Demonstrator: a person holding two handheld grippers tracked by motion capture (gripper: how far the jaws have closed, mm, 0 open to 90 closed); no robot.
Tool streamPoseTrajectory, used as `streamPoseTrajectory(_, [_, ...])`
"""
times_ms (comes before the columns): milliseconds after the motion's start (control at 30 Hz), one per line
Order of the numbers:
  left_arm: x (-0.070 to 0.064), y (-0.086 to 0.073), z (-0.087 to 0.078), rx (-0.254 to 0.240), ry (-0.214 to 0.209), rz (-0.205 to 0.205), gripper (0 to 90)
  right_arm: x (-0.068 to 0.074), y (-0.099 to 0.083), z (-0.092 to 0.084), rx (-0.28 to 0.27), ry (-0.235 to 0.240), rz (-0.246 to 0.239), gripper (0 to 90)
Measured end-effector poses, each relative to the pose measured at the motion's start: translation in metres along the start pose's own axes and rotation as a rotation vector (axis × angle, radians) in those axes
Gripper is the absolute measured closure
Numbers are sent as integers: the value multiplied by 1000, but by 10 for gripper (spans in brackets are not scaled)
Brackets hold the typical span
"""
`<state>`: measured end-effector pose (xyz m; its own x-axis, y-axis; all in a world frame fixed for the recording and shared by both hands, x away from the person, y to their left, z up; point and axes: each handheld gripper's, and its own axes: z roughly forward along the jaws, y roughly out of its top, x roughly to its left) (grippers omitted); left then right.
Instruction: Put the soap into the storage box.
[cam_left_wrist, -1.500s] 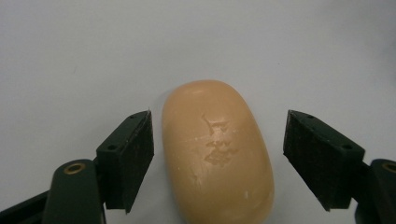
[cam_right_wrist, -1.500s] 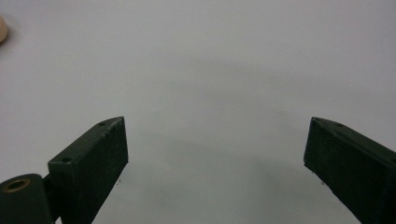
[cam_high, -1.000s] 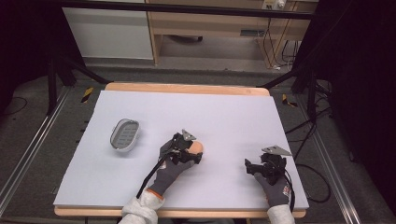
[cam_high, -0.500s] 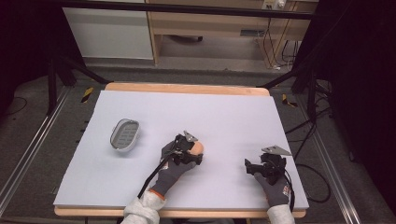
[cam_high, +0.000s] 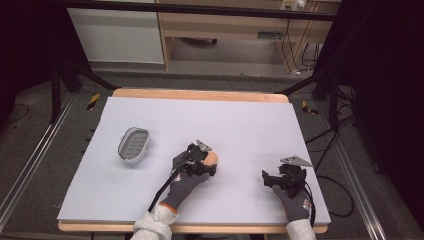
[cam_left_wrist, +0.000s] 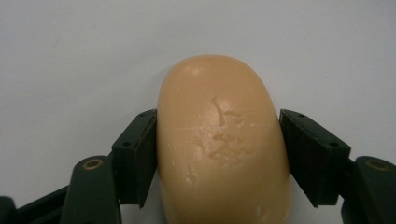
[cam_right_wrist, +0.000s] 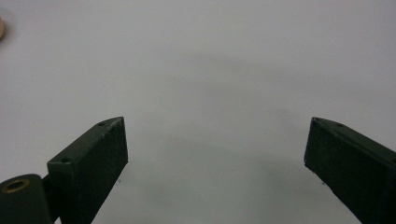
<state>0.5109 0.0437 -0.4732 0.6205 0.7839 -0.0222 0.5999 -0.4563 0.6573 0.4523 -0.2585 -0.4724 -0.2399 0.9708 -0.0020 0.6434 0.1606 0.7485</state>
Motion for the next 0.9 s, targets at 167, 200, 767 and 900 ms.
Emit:
streamPoseTrajectory(167, [0,0,-5,-7,-16,1,311,0,0,0,1,3,2,64])
streamPoseTrajectory(200, [0,0,-7,-10,-18,6,311,0,0,0,2,2,1,64])
streamPoseTrajectory(767, [15,-3,-50,-76,-44,5,316,-1,0,-1,-7,-2,-4,63])
streamPoseTrajectory(900, [18,-4,-58,-86,-47,8,317,0,0,-1,-6,-1,-5,64])
